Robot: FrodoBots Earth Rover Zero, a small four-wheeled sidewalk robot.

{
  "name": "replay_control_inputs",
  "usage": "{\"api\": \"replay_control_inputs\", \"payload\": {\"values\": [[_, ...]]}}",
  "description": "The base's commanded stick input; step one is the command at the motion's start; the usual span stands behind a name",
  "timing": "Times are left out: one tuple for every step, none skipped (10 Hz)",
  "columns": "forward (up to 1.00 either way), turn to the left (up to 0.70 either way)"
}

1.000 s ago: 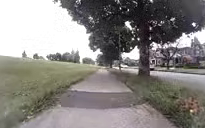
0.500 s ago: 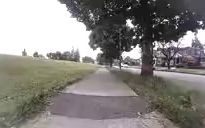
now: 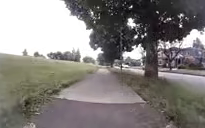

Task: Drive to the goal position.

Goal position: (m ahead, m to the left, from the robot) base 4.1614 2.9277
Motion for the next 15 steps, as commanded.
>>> {"api": "replay_control_inputs", "payload": {"values": [[0.7,0.0],[0.7,0.0],[0.7,0.0],[0.7,0.0],[0.7,0.0],[0.7,0.0],[0.7,0.0],[0.7,0.0],[0.7,0.0],[0.7,0.0],[0.7,0.33],[0.7,0.15],[0.7,0.0],[0.7,0.0],[0.7,0.0]]}}
